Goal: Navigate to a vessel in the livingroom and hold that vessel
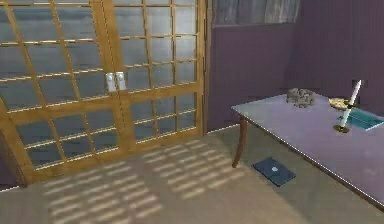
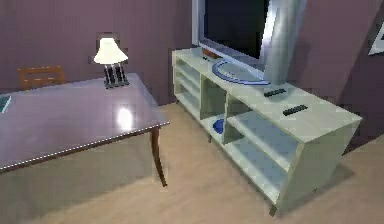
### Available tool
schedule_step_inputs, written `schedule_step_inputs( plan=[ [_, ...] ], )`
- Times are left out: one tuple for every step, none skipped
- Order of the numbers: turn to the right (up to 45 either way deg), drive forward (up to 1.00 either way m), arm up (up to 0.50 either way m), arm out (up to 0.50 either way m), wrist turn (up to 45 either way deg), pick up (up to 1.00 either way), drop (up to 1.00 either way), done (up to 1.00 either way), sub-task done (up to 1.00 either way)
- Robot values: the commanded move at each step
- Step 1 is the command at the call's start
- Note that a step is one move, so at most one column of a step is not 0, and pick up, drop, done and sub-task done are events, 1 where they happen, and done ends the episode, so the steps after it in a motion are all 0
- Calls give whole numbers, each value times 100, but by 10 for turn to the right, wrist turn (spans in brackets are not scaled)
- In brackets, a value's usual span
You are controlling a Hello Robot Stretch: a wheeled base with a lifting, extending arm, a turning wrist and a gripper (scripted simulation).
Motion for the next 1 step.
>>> schedule_step_inputs(
  plan=[
    [0,100,0,0,0,0,0,0,0]
  ],
)
